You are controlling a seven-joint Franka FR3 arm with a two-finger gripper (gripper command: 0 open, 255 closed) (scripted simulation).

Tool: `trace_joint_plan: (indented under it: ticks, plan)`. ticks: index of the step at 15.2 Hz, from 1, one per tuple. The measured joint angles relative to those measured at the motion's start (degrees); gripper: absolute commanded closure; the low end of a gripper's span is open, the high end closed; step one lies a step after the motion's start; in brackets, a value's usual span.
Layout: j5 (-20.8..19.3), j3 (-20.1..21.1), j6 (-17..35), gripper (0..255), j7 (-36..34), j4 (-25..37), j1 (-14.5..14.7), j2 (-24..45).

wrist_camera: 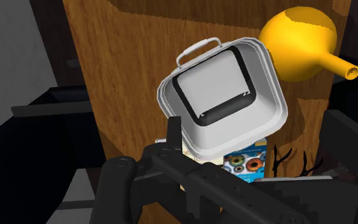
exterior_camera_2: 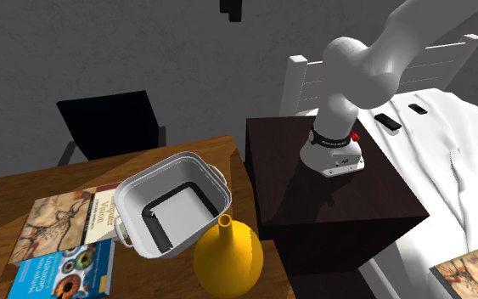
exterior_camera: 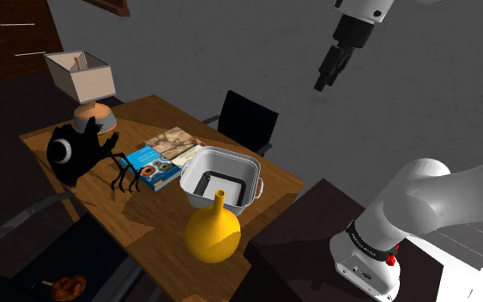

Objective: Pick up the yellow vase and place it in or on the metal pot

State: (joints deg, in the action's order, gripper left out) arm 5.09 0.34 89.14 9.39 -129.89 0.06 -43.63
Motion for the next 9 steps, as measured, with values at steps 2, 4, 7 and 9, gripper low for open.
trace_joint_plan:
  ticks: [2,4,7,9]
  plan:
    - [0.26,0.49,0.60,0,-0.38,-0.57,0.18,-0.07]
    - [1.17,2.19,2.84,0,-1.66,-2.72,0.80,-0.33]
    - [2.79,5.14,7.54,0,-3.68,-7.32,2.00,-0.88]
    - [3.86,7.18,10.48,0,-5.09,-9.43,2.82,-0.55]
